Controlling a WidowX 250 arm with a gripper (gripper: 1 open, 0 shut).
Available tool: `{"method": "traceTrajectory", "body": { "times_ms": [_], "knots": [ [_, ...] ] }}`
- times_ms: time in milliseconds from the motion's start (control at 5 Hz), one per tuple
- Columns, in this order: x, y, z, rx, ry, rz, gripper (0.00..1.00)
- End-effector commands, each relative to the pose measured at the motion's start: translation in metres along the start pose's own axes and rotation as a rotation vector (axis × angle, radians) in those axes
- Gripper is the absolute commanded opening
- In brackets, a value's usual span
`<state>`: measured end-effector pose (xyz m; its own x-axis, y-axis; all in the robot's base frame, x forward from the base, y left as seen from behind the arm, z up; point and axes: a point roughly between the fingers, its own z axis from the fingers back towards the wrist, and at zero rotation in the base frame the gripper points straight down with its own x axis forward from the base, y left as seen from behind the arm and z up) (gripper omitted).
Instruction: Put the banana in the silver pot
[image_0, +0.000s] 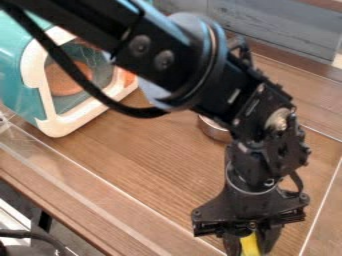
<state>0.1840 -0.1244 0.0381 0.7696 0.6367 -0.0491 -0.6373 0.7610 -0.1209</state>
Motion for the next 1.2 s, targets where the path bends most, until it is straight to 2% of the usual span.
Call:
{"method": "traceTrajectory", "body": {
  "times_ms": [0,200,400,600,1000],
  "knots": [
    [0.009,-0.011,0.014,-0.035,-0.017,-0.019,0.0],
    [0.013,-0.013,0.019,-0.018,-0.007,-0.045,0.0],
    [0.015,-0.013,0.014,-0.008,0.016,-0.058,0.0],
    [0.02,-0.015,0.02,-0.004,0.014,-0.086,0.0],
    [0.038,-0.027,0.047,-0.014,0.005,-0.158,0.0]
  ]
}}
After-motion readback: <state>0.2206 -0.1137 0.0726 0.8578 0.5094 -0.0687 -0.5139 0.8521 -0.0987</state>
